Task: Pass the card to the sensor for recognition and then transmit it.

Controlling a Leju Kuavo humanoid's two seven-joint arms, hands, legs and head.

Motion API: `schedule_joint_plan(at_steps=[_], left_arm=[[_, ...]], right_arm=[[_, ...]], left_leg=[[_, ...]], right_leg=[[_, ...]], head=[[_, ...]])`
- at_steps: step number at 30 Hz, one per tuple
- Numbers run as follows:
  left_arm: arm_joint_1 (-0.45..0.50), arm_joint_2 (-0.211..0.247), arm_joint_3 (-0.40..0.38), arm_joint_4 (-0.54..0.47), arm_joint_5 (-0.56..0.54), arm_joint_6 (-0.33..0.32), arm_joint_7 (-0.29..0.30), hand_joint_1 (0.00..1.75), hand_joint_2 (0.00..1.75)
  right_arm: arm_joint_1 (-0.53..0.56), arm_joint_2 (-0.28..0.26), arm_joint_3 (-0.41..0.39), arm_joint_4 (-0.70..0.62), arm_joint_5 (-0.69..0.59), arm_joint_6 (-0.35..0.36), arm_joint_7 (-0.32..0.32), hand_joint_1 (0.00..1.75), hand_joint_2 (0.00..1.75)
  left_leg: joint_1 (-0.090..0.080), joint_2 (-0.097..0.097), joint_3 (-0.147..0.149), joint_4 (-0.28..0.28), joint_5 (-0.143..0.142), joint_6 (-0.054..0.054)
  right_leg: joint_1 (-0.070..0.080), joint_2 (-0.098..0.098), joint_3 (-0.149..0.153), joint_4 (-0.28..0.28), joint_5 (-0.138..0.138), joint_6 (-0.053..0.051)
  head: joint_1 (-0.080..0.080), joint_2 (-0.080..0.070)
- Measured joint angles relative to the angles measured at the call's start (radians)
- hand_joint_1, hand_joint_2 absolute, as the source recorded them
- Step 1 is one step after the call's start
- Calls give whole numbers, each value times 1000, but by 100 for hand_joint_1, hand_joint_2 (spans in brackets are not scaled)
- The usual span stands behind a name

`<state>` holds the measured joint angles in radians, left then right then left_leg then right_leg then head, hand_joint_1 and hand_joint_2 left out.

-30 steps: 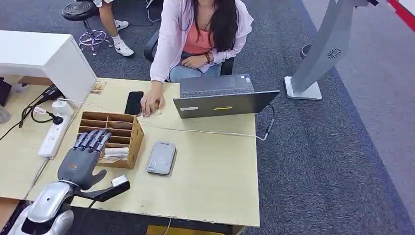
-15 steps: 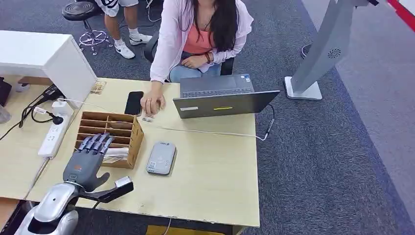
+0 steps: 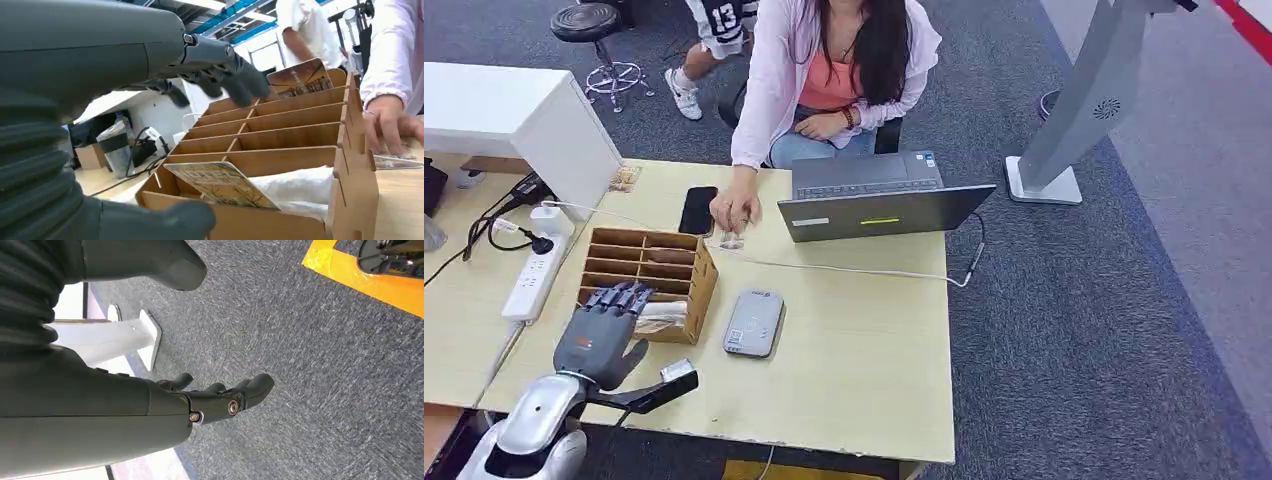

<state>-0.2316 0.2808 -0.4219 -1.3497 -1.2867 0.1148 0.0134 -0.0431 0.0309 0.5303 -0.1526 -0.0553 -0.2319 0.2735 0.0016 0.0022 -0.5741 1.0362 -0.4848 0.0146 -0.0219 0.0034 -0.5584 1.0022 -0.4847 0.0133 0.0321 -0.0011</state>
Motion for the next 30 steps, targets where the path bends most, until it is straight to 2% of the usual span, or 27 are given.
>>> schedule_joint_plan(at_steps=[18, 20, 23, 26, 30], left_arm=[[-4, 17, 0, -1, 18, -3, -32, 175, 175], [-5, 18, 0, -2, 6, 16, -27, 175, 175], [-16, 17, 5, -16, -19, 104, -15, 175, 175], [-46, 16, 20, -43, -27, 161, -18, 175, 175], [-83, 16, 40, -79, -28, 179, -23, 175, 175]], right_arm=[[0, 0, 1, 0, -15, -2, -8, 0, 175], [0, 0, 1, 0, -17, -3, -9, 0, 175], [-1, 0, 1, 0, -18, -3, -11, 0, 175], [-3, 0, 1, 0, -14, -3, -15, 0, 175], [-3, 0, 1, 0, -13, -3, -16, 0, 175]], left_leg=[[0, 0, 0, 0, 0, 0], [0, 0, 0, 0, 0, 0], [0, 0, 0, 0, 0, 0], [0, 0, 0, 0, 0, 0], [0, 0, 0, 0, 1, 0]], right_leg=[[0, 0, 0, 0, 0, 0], [0, 0, 0, 0, 0, 0], [0, 0, 0, 0, 0, 0], [0, 0, 0, 0, 0, 0], [0, 0, 0, 0, 1, 0]], head=[[0, 0], [0, 0], [0, 0], [0, 0], [0, 0]])
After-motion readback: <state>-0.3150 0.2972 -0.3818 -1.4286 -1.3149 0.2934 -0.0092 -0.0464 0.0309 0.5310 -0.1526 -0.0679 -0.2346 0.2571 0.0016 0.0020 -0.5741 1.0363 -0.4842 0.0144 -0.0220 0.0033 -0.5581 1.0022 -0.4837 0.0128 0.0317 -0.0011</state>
